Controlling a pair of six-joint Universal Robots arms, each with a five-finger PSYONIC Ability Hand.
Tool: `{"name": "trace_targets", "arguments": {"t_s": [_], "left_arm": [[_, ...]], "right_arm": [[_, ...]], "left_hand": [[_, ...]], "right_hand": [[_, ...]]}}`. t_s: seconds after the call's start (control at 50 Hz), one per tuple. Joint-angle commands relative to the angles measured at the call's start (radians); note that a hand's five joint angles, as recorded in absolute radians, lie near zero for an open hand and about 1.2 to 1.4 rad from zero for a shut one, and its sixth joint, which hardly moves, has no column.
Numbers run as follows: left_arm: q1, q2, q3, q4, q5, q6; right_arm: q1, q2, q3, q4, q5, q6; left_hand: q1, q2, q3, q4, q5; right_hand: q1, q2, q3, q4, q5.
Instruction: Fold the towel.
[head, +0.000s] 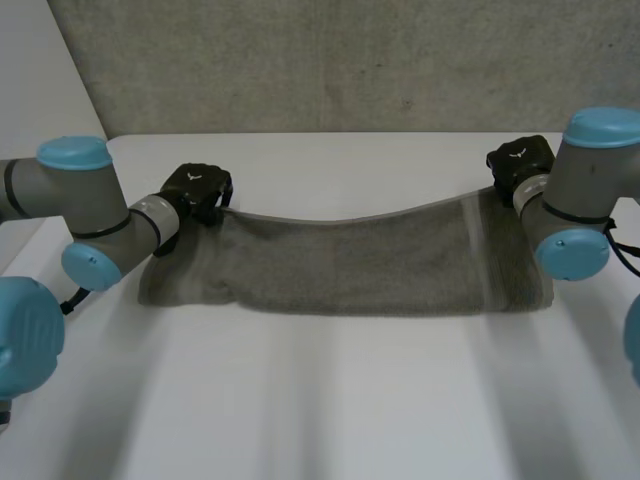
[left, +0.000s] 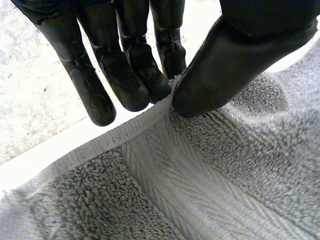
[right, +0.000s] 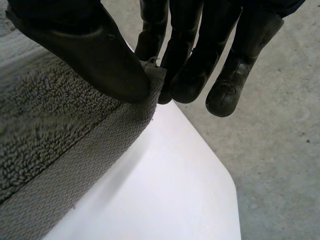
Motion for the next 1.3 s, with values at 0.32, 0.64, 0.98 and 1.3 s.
{"name": "trace_targets", "arguments": {"t_s": [0.32,0.64,0.98,1.3], "left_arm": [[-0.034,0.269,-0.183,-0.020,-0.102,0.042],[0.047,0.563,-0.757,0.120,-0.093,0.056],[0.133,0.644,-0.905,0.166,-0.090,0.104],[0.147,0.718,-0.979,0.166,-0.032,0.104]], "right_arm": [[0.017,-0.172,0.027,0.140,-0.003,0.086],[-0.030,-0.599,0.765,-0.015,-0.238,0.076],[-0.120,-0.563,1.036,-0.234,-0.249,-0.035],[-0.121,-0.460,1.000,-0.285,-0.247,-0.043]], "left_hand": [[-0.993,-1.068,-1.071,-1.070,-1.045],[-0.969,-1.045,-1.048,-1.046,-1.021],[-0.975,-1.051,-1.054,-1.052,-1.027],[-0.987,-1.062,-1.065,-1.064,-1.039]], "right_hand": [[-1.150,-1.141,-1.174,-1.169,-1.162],[-1.138,-1.128,-1.162,-1.156,-1.149],[-0.782,-0.772,-0.806,-0.801,-0.793],[-0.136,-0.126,-0.160,-0.155,-0.147]]}}
